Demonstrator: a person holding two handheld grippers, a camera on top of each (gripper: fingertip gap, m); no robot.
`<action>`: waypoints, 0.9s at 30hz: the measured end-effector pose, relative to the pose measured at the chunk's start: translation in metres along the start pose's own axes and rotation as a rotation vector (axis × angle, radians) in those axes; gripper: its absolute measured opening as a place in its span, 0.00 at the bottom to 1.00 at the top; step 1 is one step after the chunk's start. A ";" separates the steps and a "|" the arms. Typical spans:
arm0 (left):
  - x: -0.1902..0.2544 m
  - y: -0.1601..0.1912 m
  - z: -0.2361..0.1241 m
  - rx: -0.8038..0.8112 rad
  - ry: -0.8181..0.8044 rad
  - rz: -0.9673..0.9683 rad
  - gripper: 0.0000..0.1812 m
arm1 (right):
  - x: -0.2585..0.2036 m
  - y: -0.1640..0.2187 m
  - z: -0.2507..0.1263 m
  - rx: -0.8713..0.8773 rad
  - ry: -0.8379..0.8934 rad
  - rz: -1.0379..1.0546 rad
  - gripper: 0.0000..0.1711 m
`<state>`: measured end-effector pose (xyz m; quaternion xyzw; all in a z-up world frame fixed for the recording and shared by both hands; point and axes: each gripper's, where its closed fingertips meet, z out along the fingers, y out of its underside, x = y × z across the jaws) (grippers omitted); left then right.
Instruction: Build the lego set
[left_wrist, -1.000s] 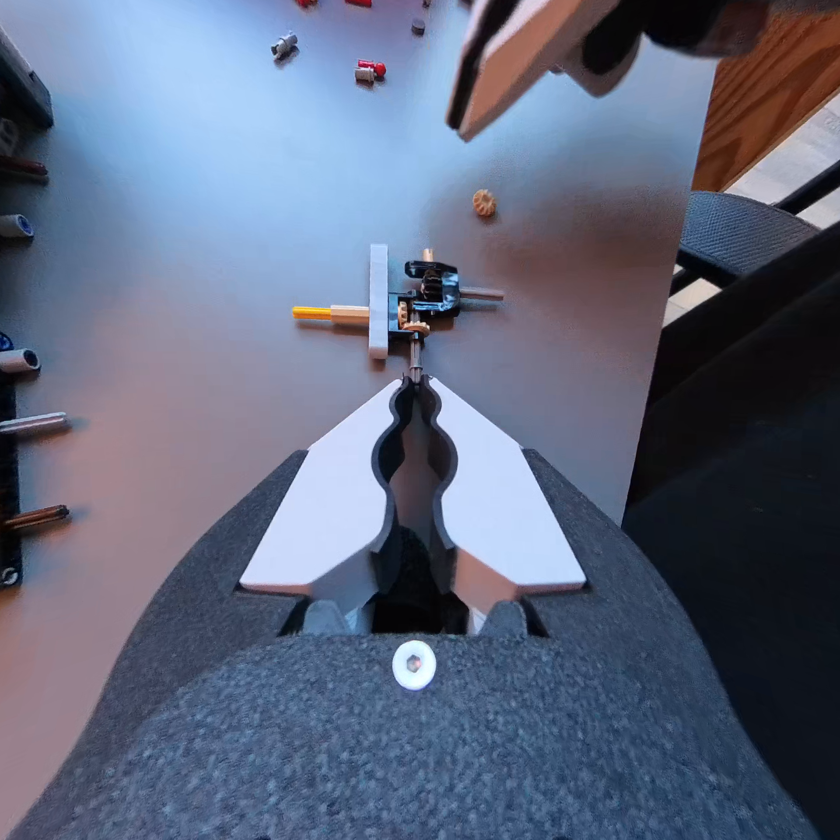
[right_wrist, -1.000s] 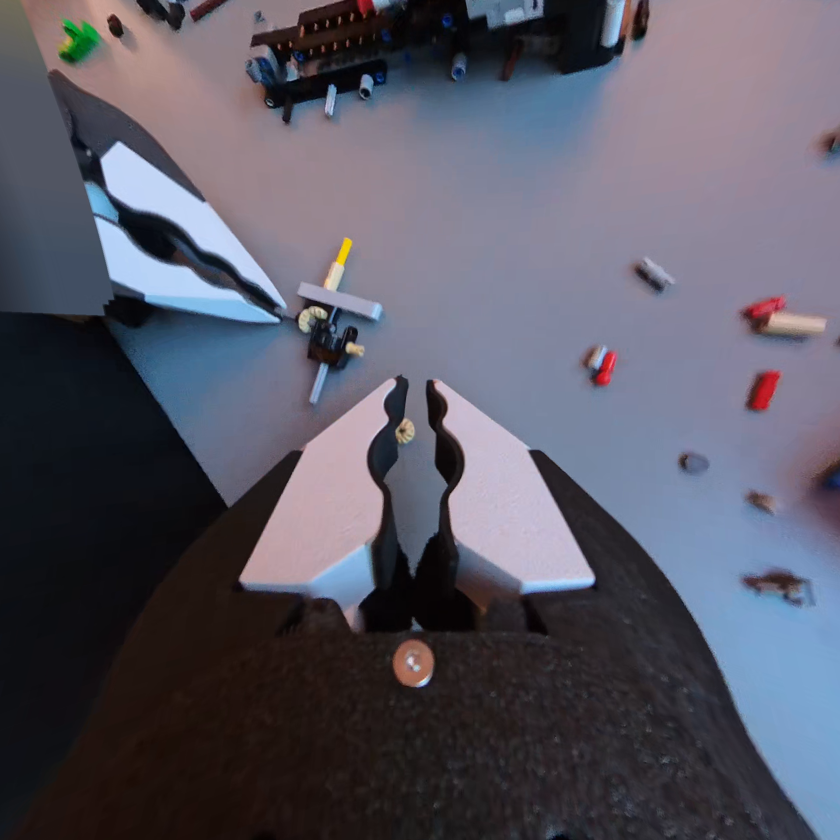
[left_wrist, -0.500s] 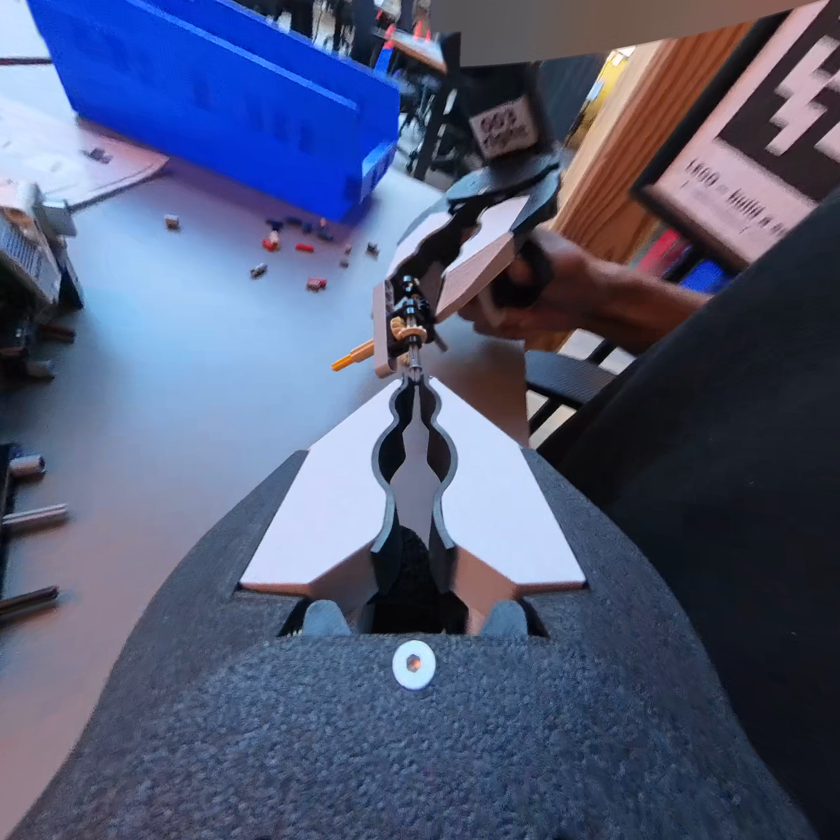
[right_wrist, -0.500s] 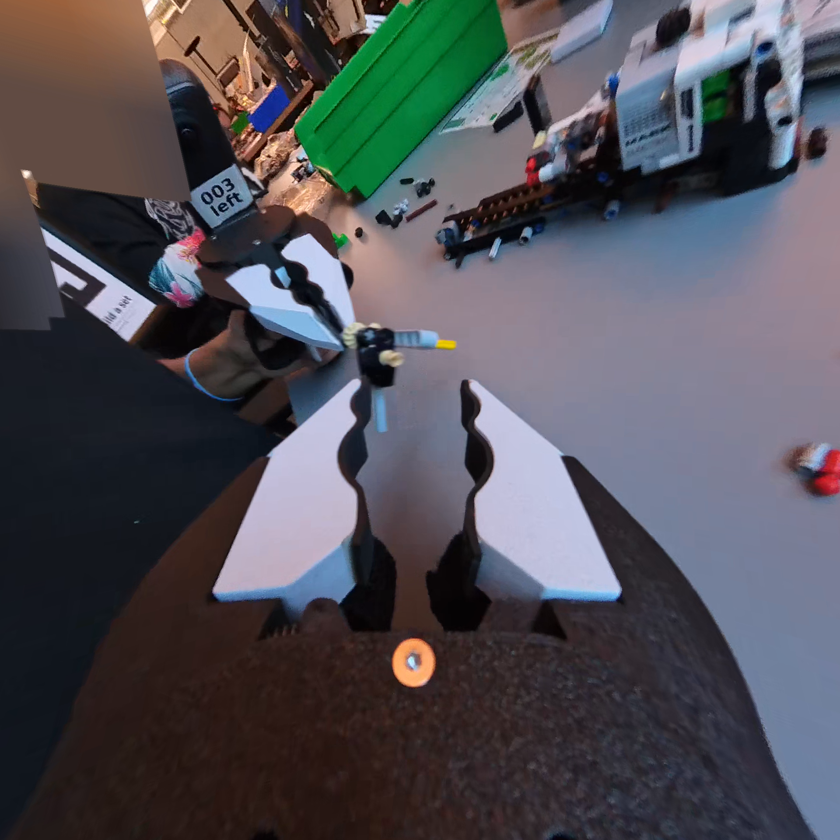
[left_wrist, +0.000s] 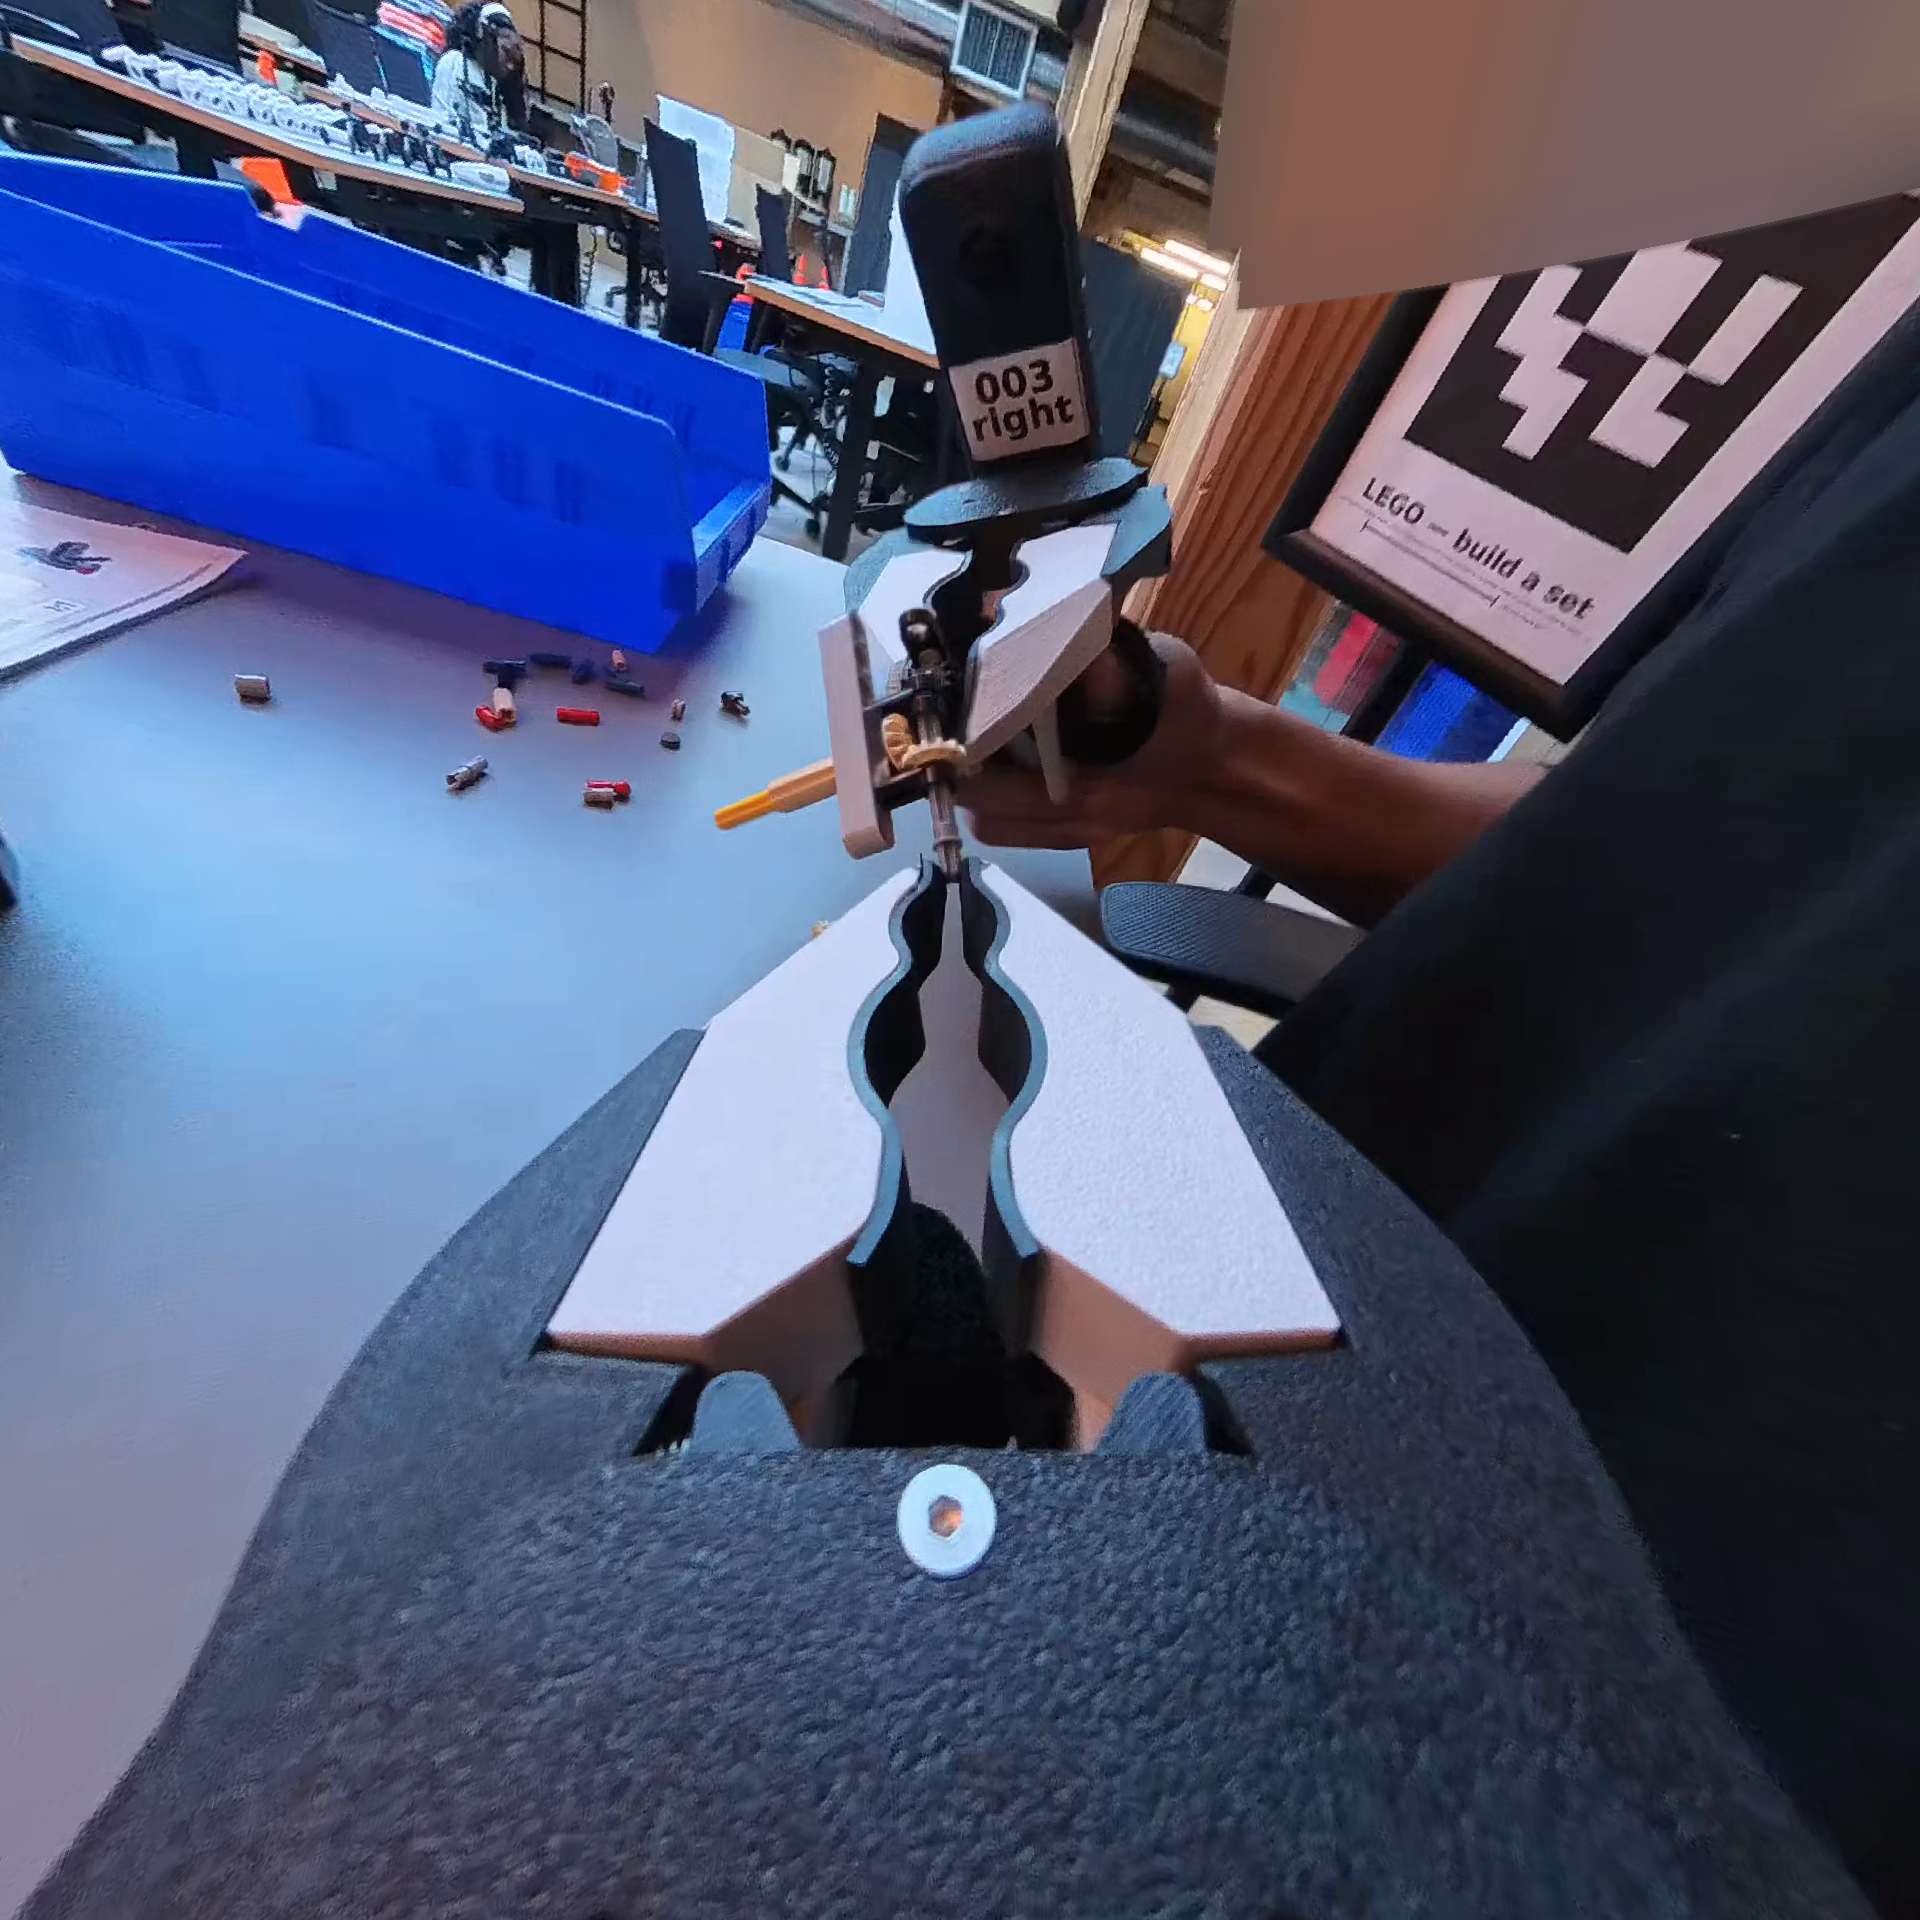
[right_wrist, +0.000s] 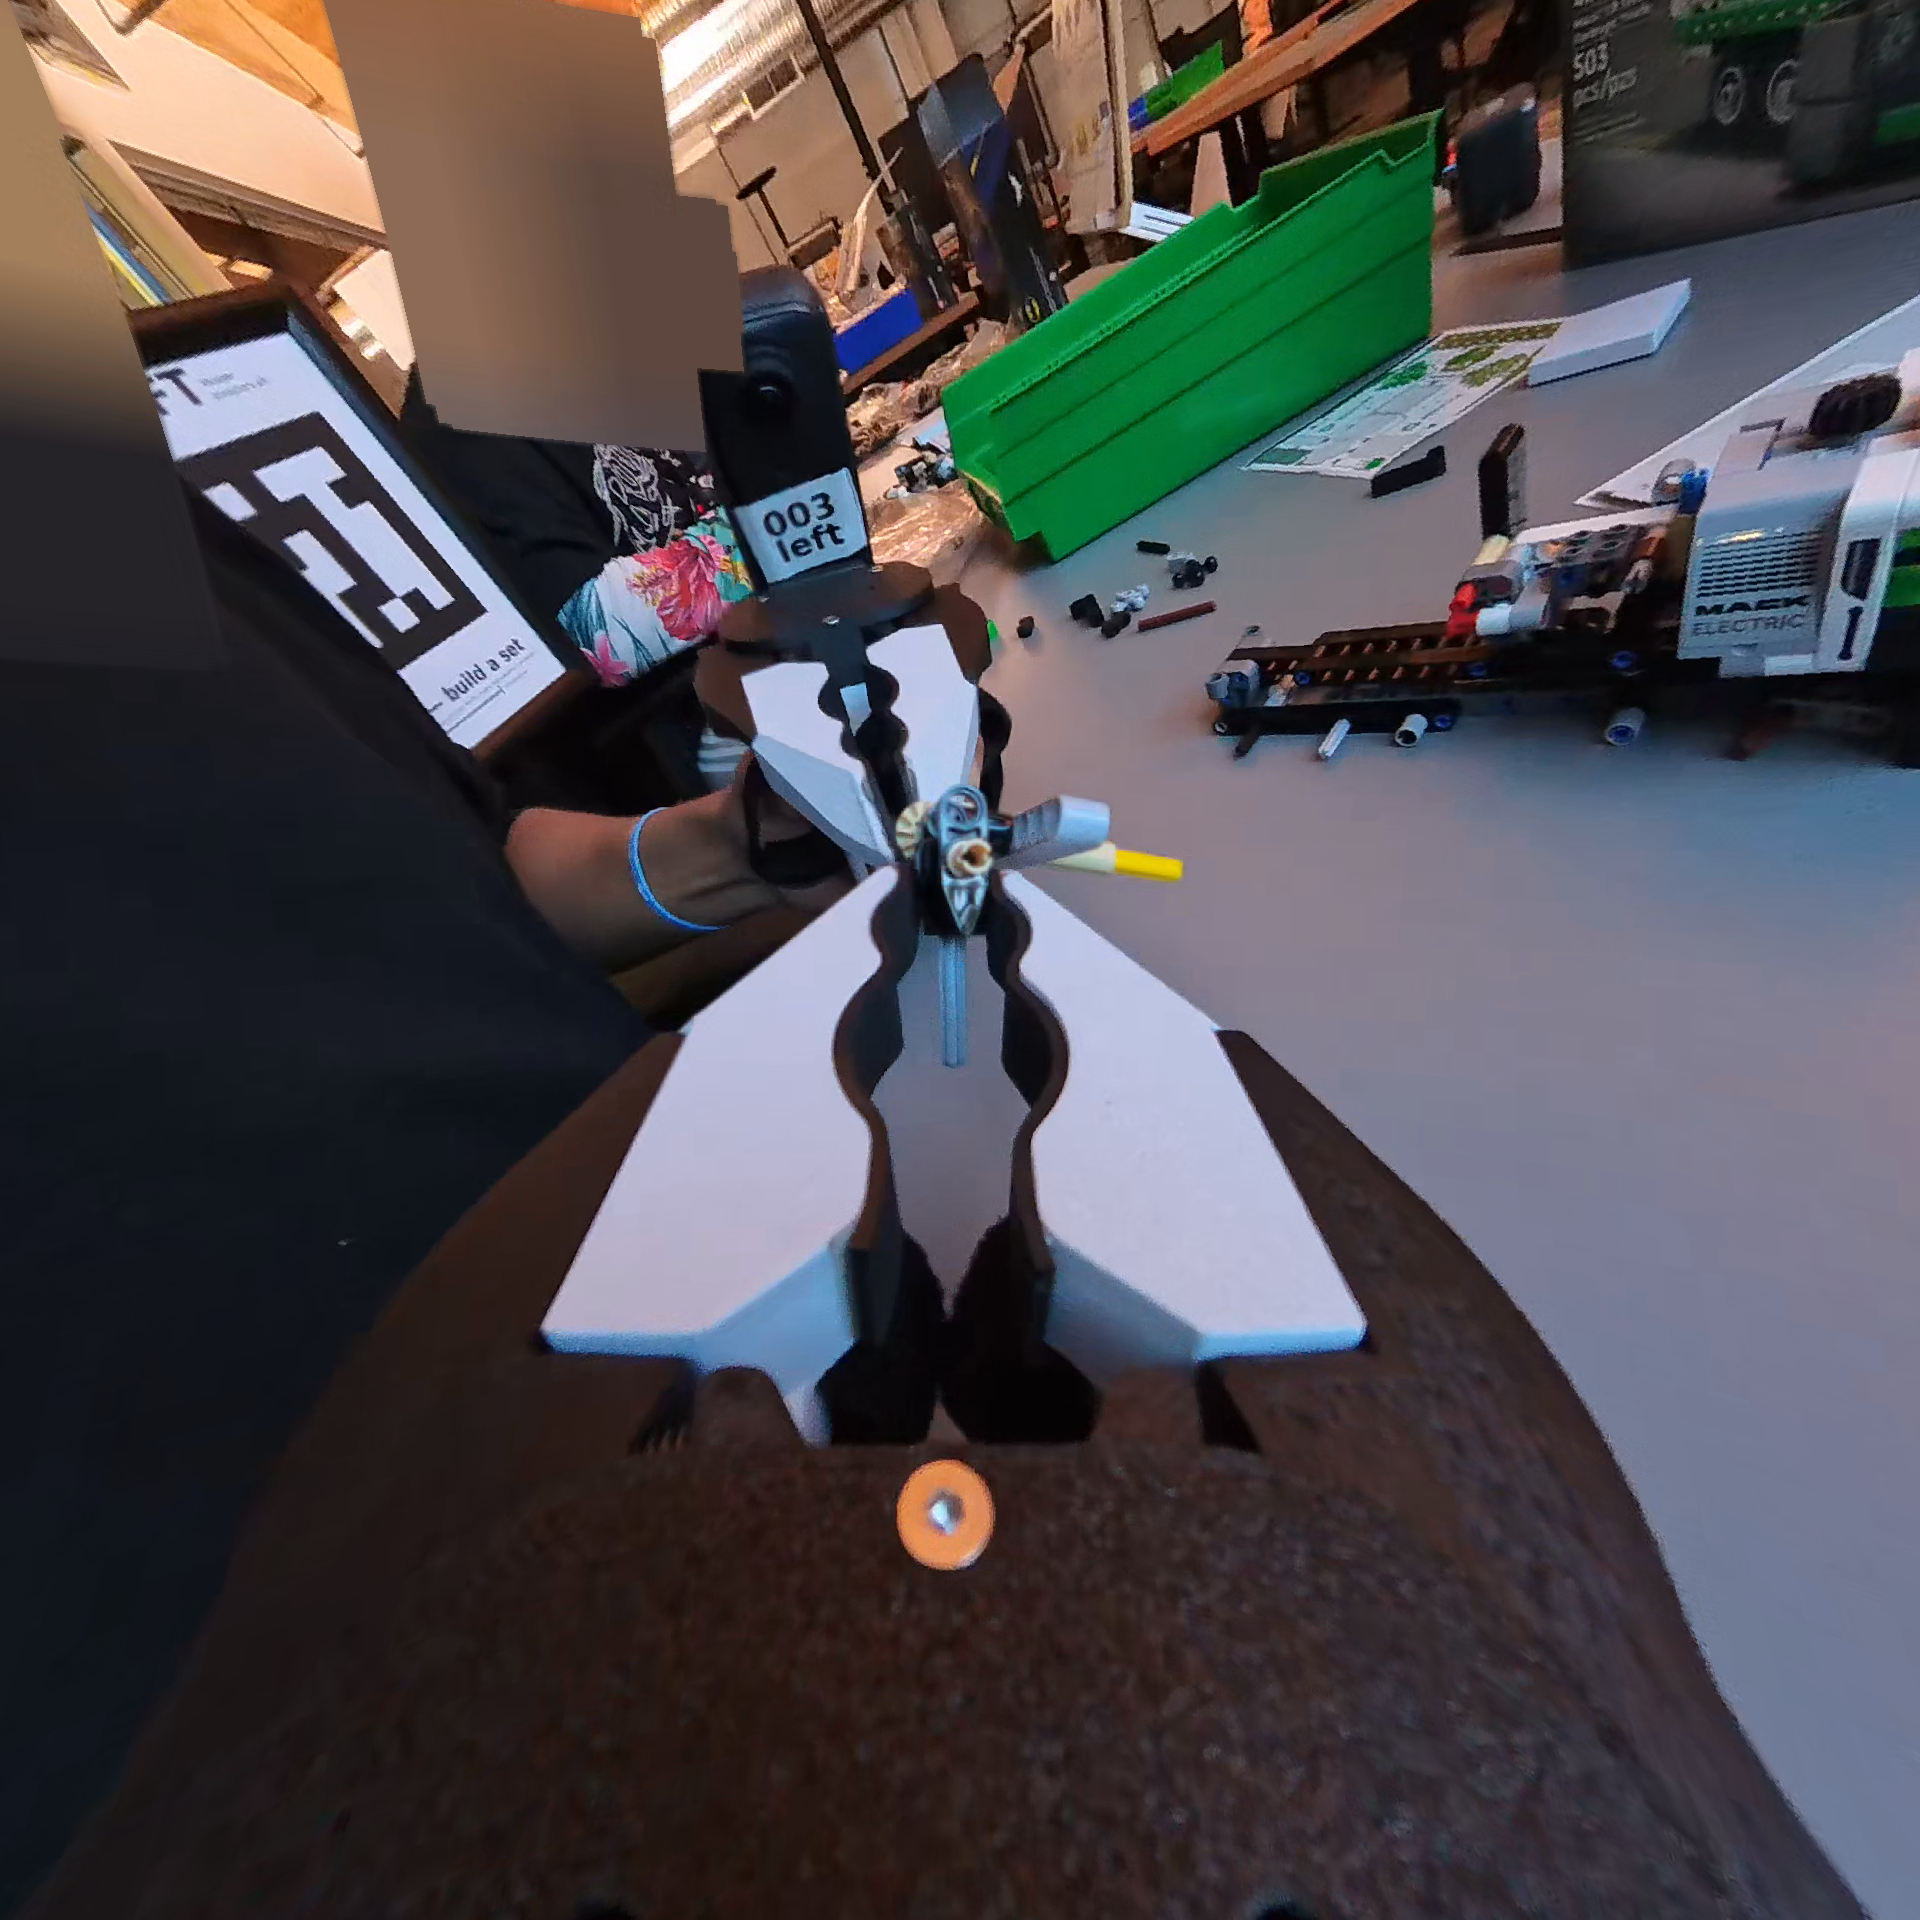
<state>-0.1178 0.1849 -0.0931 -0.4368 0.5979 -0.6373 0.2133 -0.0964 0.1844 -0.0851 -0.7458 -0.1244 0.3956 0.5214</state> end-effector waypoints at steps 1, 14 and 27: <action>-0.001 0.001 0.001 -0.011 -0.010 0.018 0.00 | 0.000 0.000 0.000 -0.001 0.007 -0.010 0.07; -0.003 0.014 0.009 -0.113 -0.035 0.103 0.04 | -0.008 0.001 0.007 -0.066 0.040 -0.109 0.06; 0.003 0.019 0.002 -0.159 0.103 -0.012 0.03 | -0.006 0.006 0.010 -0.288 0.049 -0.307 0.06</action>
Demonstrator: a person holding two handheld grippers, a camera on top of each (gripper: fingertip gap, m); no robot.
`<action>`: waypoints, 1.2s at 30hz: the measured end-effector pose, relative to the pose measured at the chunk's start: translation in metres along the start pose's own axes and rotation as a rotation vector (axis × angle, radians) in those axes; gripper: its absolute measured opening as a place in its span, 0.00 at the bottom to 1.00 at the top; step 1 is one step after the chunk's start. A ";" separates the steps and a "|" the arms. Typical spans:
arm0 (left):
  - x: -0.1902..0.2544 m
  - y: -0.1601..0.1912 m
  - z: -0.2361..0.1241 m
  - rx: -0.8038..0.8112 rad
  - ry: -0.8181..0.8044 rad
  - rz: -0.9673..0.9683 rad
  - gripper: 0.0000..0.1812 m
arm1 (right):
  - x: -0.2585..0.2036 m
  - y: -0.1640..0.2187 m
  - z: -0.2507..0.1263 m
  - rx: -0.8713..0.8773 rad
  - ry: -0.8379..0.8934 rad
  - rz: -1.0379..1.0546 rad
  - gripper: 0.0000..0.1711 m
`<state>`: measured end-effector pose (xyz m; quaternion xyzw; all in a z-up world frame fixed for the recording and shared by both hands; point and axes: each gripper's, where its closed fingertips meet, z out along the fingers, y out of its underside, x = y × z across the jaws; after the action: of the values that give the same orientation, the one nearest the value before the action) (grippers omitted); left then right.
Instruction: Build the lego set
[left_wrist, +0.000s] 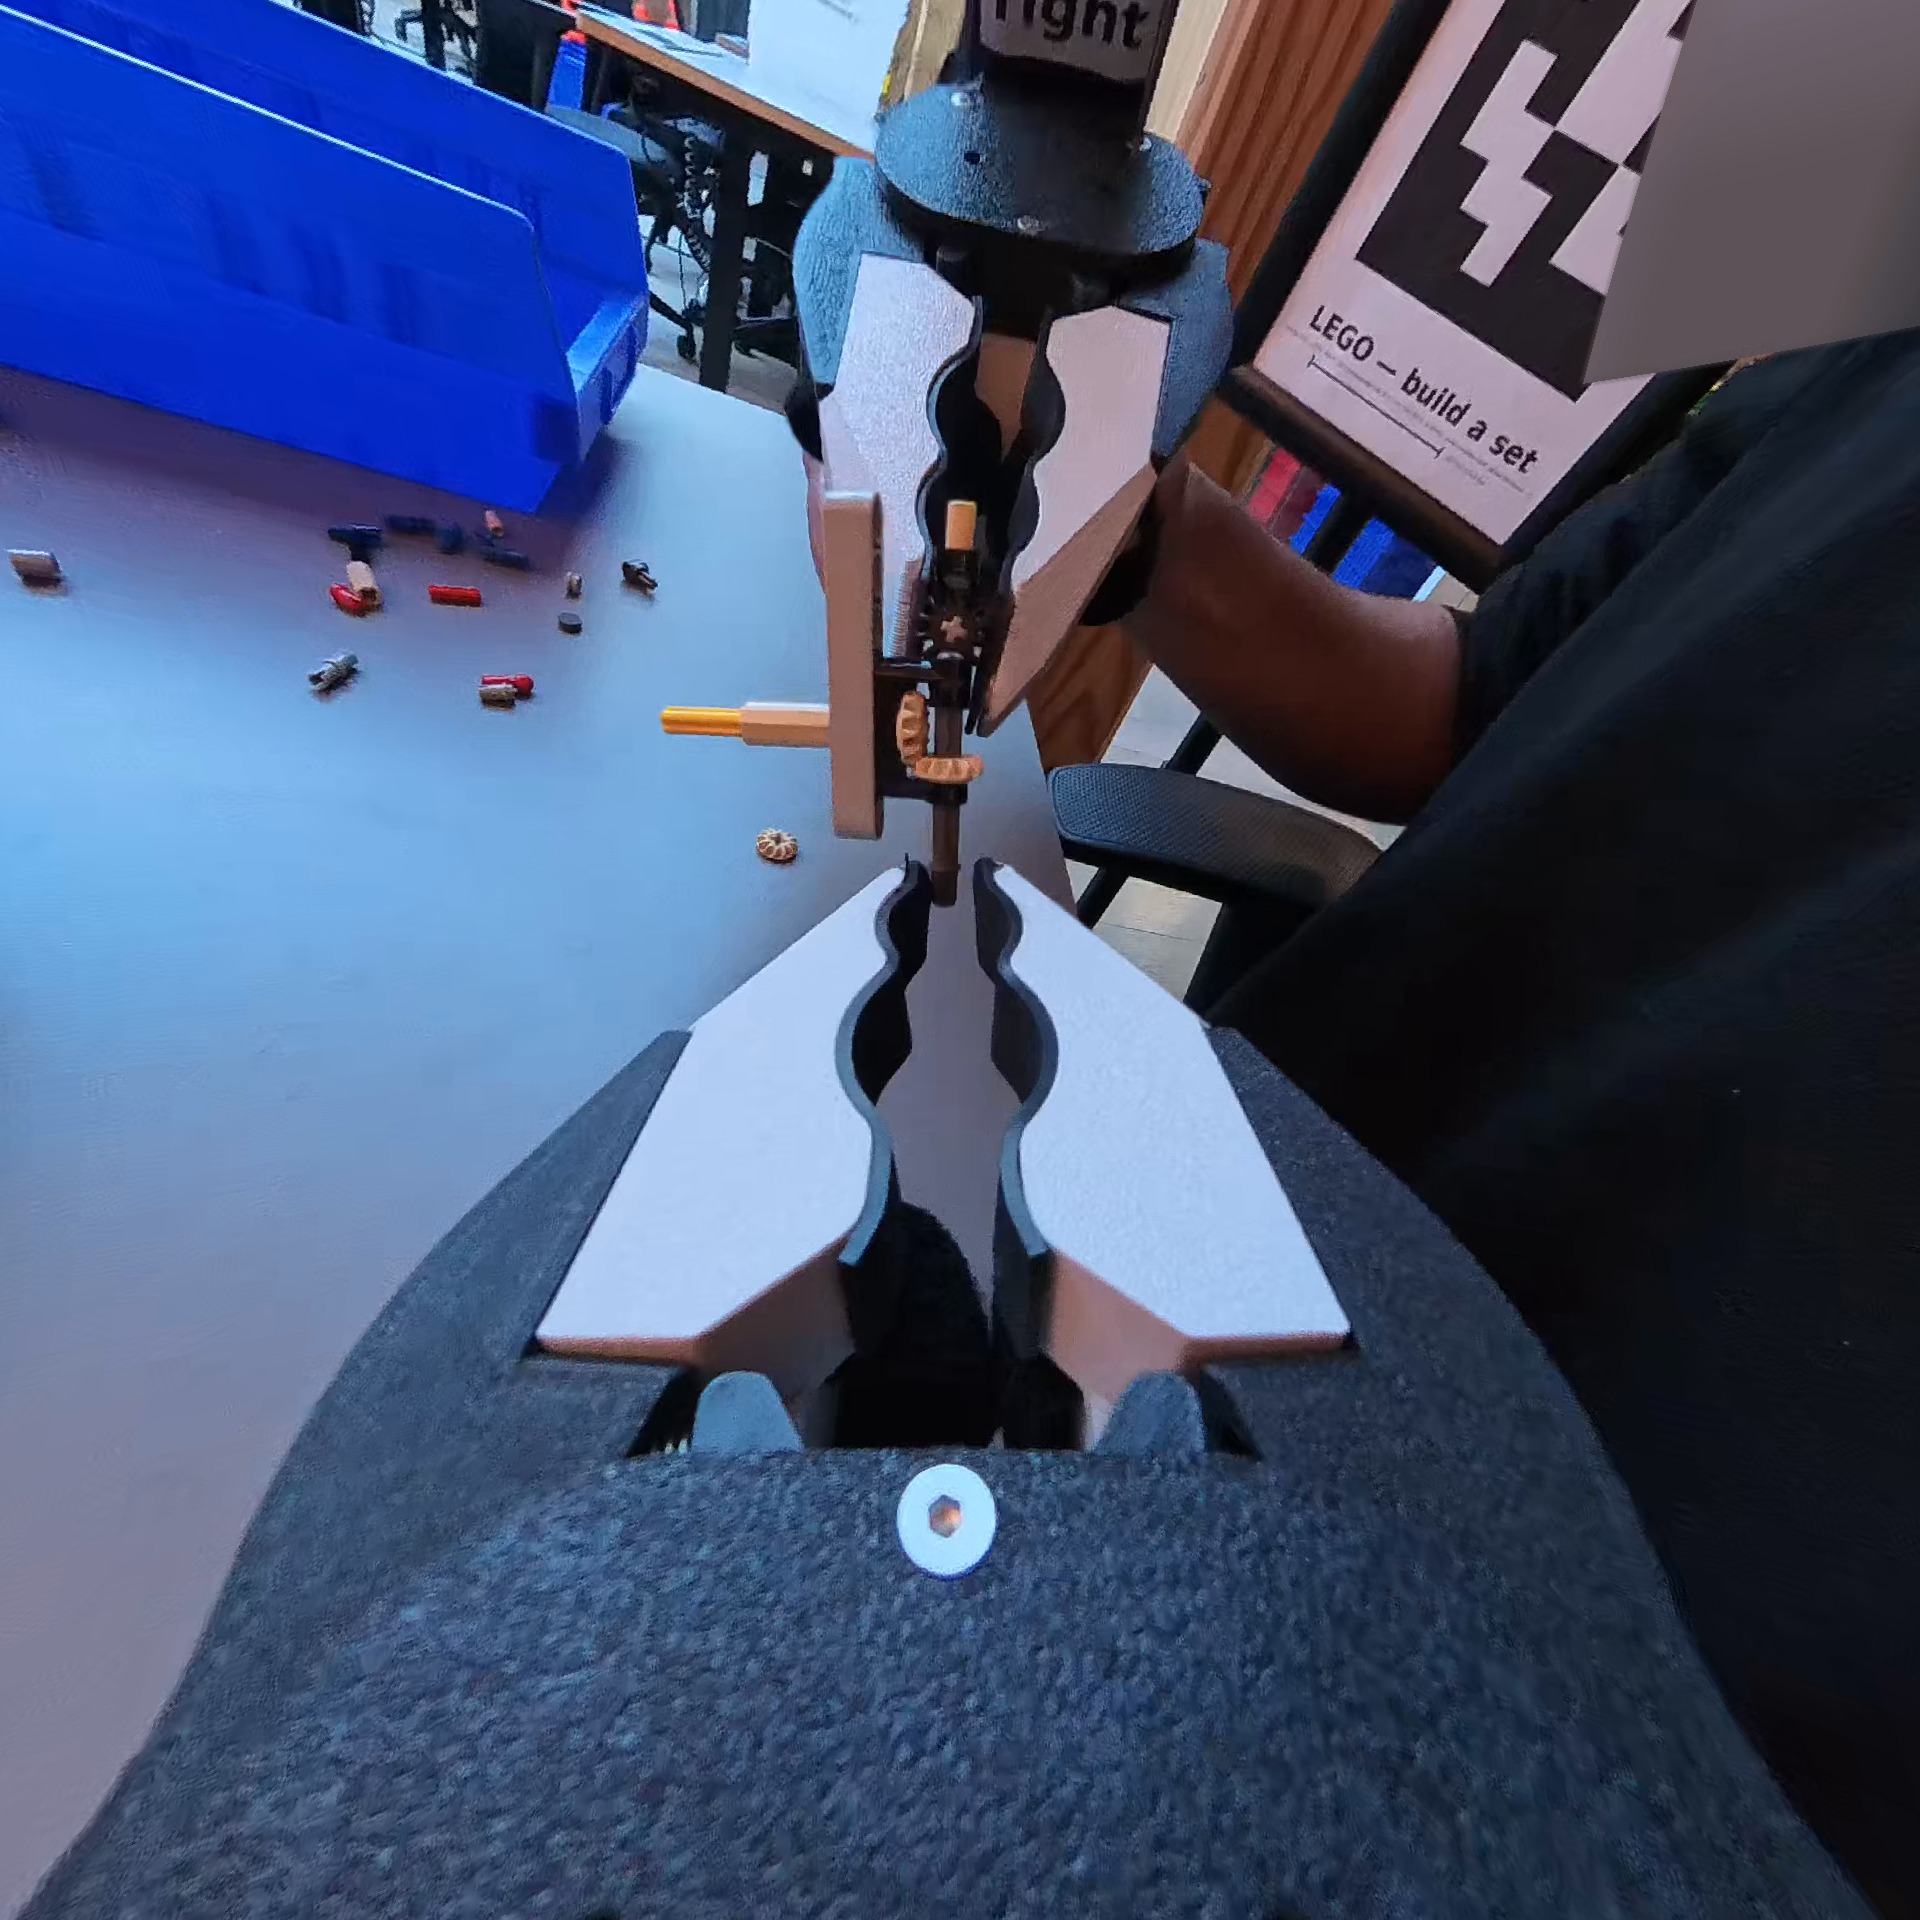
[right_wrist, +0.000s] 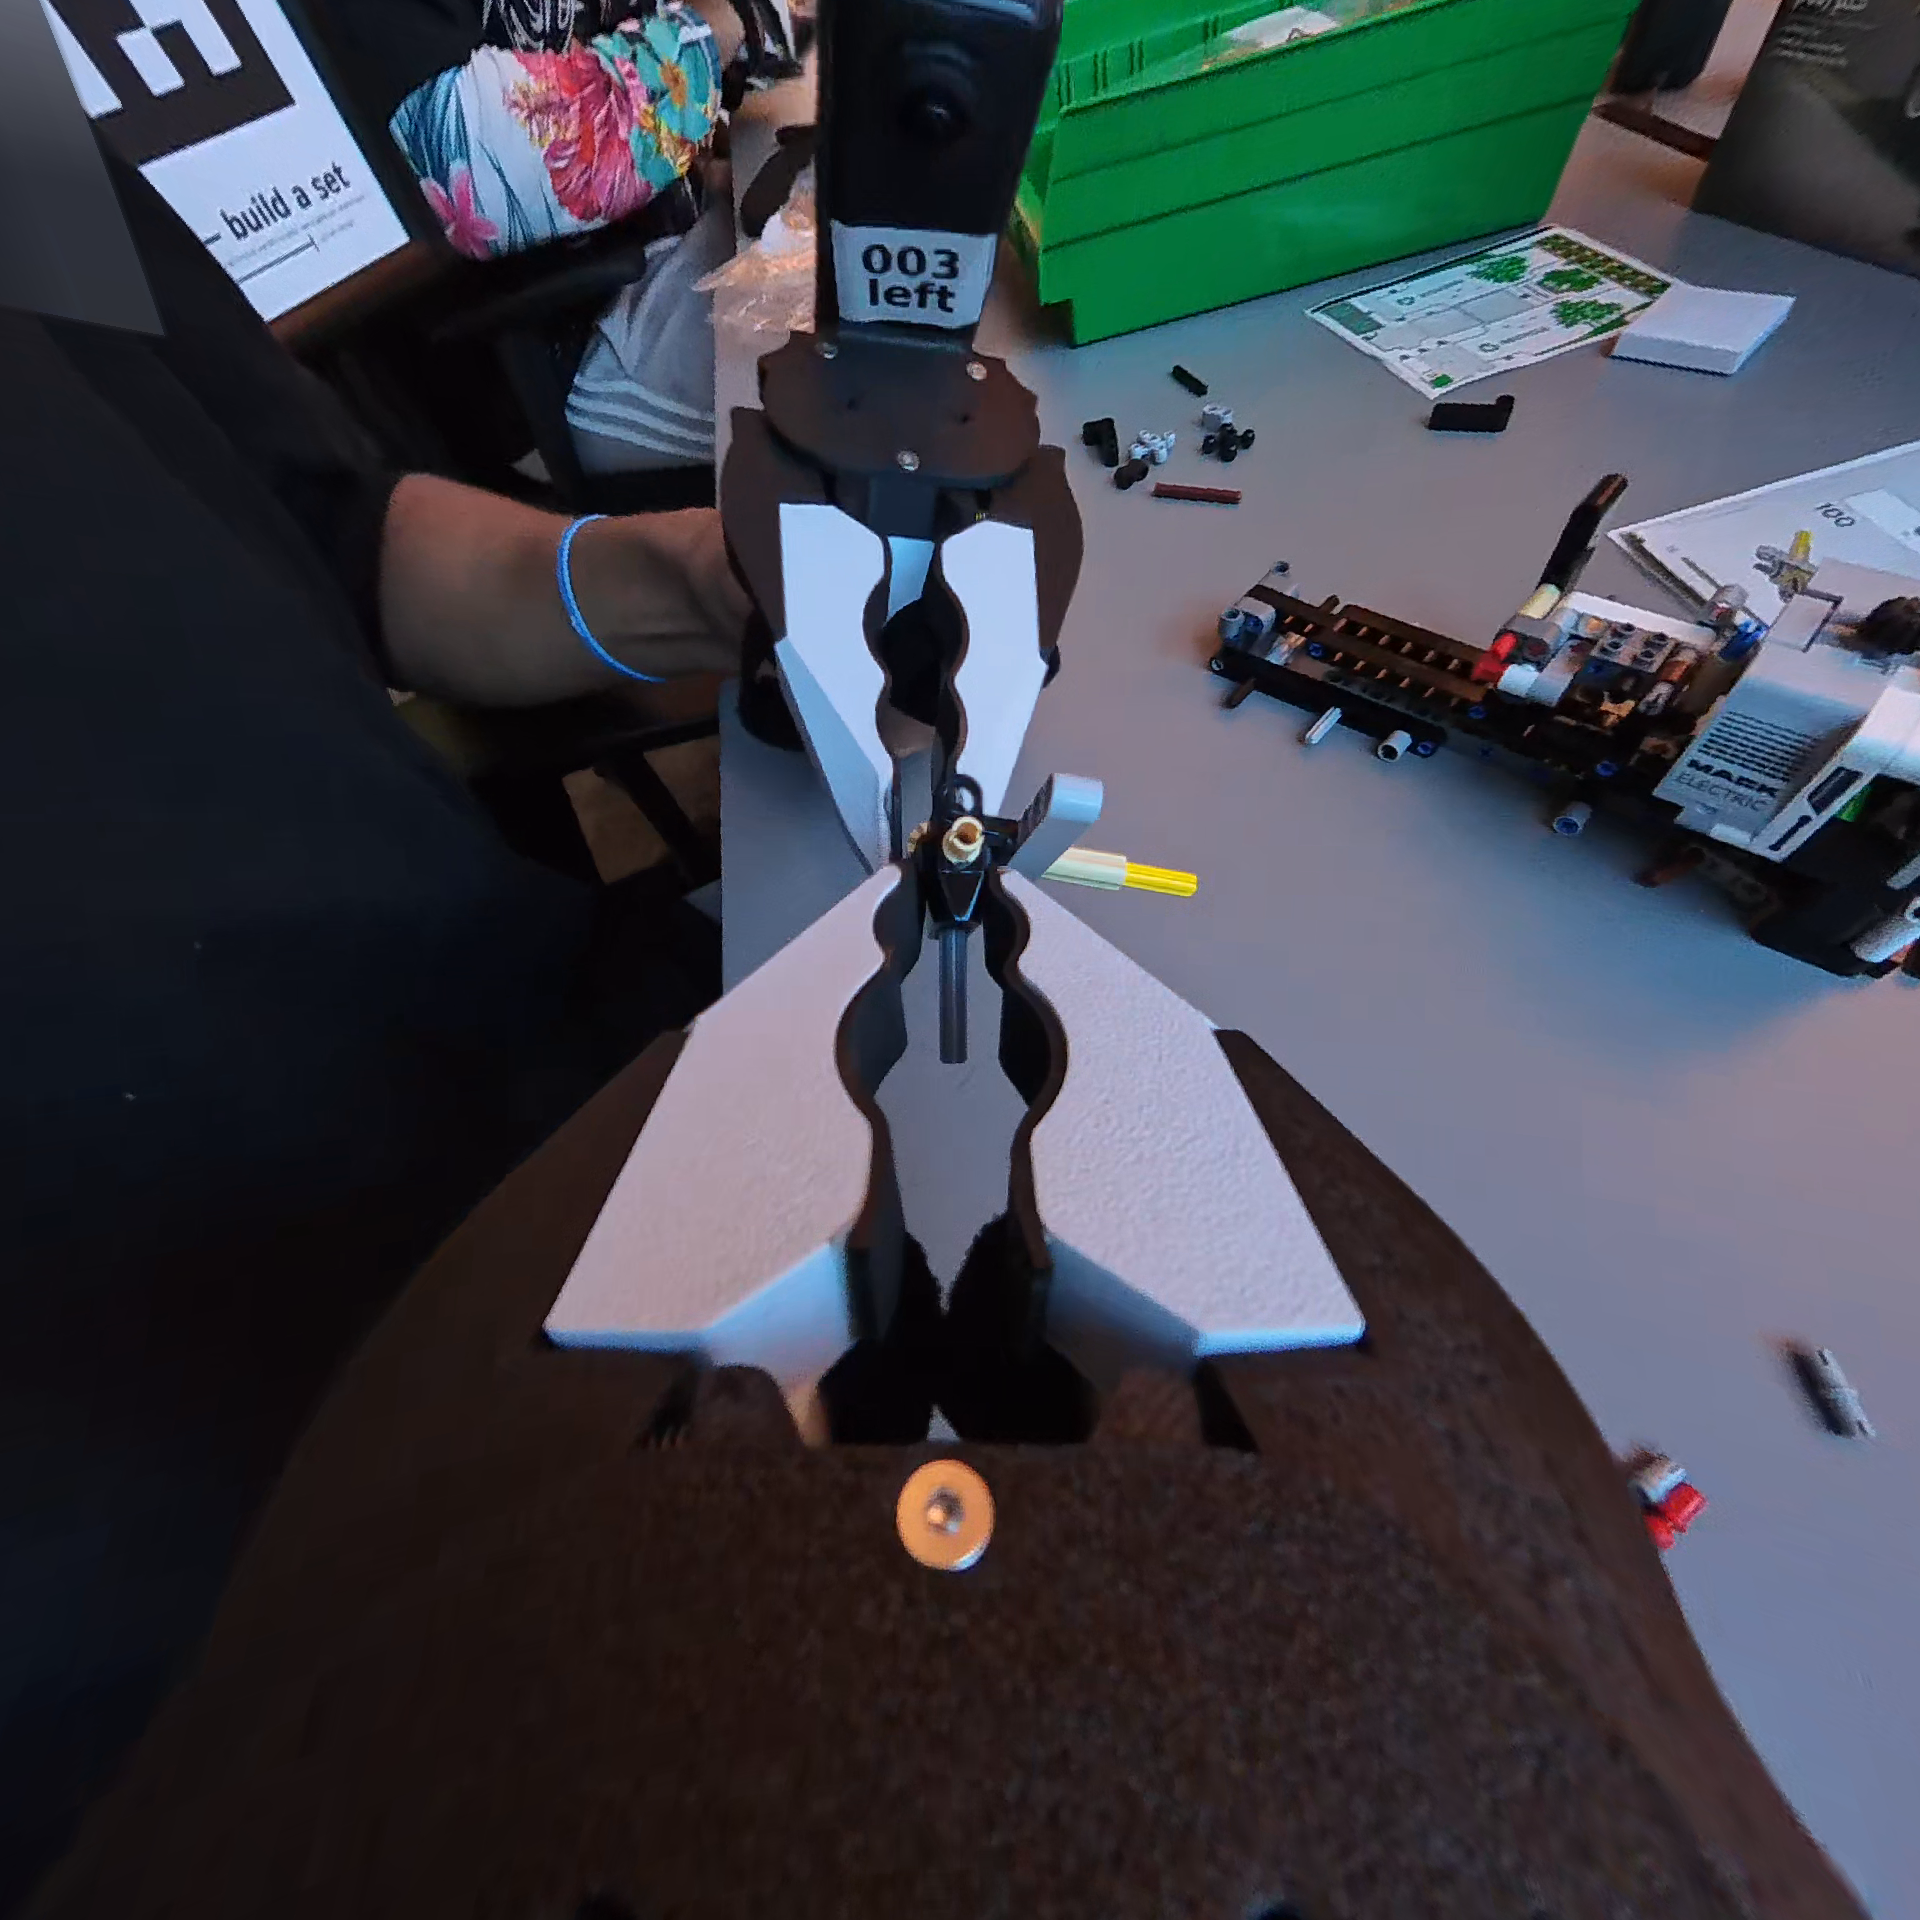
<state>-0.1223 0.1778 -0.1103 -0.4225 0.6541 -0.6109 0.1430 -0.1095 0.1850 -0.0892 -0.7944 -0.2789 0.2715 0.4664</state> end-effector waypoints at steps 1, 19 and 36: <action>0.000 0.000 0.000 -0.003 0.001 0.005 0.03 | 0.001 0.000 0.001 -0.009 -0.001 -0.005 0.06; -0.033 -0.001 -0.007 0.002 -0.323 0.143 0.01 | 0.032 0.096 -0.042 -0.226 0.331 0.298 0.17; -0.042 0.009 -0.001 -0.081 -0.421 0.196 0.01 | 0.029 0.106 -0.007 -0.233 0.346 0.230 0.12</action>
<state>-0.1010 0.2081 -0.1325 -0.4805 0.6718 -0.4657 0.3178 -0.0642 0.1578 -0.1864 -0.9040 -0.1319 0.1489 0.3784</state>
